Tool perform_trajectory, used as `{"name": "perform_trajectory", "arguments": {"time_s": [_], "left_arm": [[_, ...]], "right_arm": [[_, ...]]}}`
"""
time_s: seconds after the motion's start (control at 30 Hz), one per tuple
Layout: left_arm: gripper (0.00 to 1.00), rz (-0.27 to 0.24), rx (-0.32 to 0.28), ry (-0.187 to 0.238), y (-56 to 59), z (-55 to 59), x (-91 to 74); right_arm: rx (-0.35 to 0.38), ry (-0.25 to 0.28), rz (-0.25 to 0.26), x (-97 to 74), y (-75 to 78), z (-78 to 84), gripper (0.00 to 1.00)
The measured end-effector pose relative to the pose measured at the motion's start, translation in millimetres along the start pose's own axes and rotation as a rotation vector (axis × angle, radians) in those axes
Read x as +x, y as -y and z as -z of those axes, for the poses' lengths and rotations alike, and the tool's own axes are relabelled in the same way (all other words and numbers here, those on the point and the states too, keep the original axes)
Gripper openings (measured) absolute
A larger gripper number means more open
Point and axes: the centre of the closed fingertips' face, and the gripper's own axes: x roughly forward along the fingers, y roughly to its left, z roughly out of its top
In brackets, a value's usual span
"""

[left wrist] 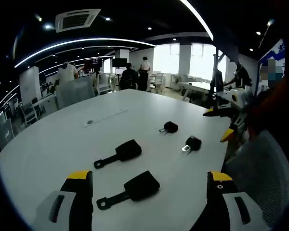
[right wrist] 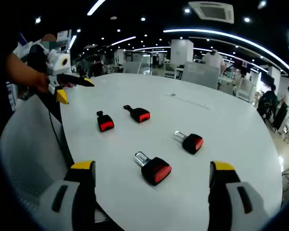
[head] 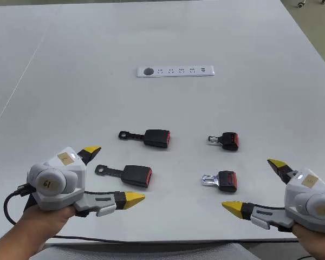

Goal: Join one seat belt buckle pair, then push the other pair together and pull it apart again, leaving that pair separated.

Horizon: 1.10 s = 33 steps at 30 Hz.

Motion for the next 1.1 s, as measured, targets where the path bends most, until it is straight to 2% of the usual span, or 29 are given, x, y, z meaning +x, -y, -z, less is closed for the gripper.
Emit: {"name": "perform_trajectory", "arguments": {"time_s": [0.5,1.1], "left_arm": [[1.0,0.001,0.009,0.003,5.4,-3.7,-2.8],[1.0,0.009,0.026,-0.005,6.5,-4.1,-3.7]], "right_arm": [[0.012,-0.007,0.005,-2.9,-2.7,4.4,1.0],[0.017,-0.002,0.007,-8.9,-3.3,6.4,1.0]]}}
